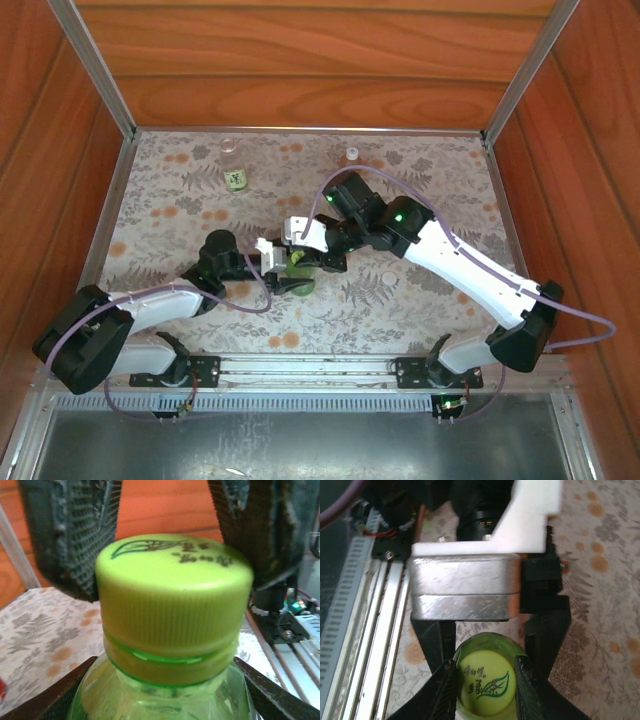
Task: Screw on the bottle caps
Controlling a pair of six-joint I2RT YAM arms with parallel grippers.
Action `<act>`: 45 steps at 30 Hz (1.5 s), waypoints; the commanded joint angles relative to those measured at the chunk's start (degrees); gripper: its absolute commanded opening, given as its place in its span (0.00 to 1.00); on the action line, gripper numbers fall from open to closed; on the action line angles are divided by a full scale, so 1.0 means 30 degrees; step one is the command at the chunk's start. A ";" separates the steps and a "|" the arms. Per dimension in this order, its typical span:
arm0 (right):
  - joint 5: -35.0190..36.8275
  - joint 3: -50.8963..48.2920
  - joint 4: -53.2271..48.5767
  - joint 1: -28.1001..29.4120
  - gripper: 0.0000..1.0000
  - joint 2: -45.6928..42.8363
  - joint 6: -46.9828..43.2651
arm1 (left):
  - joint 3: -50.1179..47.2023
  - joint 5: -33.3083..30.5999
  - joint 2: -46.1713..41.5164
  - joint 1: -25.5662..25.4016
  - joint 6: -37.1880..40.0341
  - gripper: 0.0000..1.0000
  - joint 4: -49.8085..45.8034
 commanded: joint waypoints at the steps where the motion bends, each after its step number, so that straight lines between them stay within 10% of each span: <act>1: 0.3391 -0.1241 0.2849 0.0158 0.26 -0.0767 0.5007 | 0.0749 -0.3450 -0.0263 -0.0172 -0.0349 0.64 0.0158; 7: 0.7335 -0.3490 0.6061 0.0299 0.27 -0.1713 1.4567 | 0.1614 -0.8776 0.0195 -0.0242 -0.0805 0.64 0.0188; 14: 1.3838 -0.4819 0.5252 0.1076 0.25 -0.2179 2.1211 | 0.2208 -0.8660 0.0954 -0.0463 -0.0676 0.64 0.0189; 21: 0.8476 -0.5492 0.6836 0.0997 0.48 -0.4298 1.4139 | 0.1682 -0.5845 0.0798 -0.0431 -0.0572 0.64 0.0119; 26: 0.4062 -0.7609 0.8502 0.0943 0.59 -0.7114 0.7652 | 0.1448 0.0289 0.0608 -0.0300 -0.0369 0.64 -0.0102; 35: -0.1122 -0.4684 0.4458 0.0943 0.60 -0.5769 0.2039 | 0.2059 0.4830 0.1018 -0.0329 -0.1102 0.63 -0.0223; 45: -0.1679 -0.3772 0.3516 0.0775 0.54 -0.4142 0.1049 | 0.1958 0.5494 0.0467 -0.0307 -0.1094 0.64 -0.0274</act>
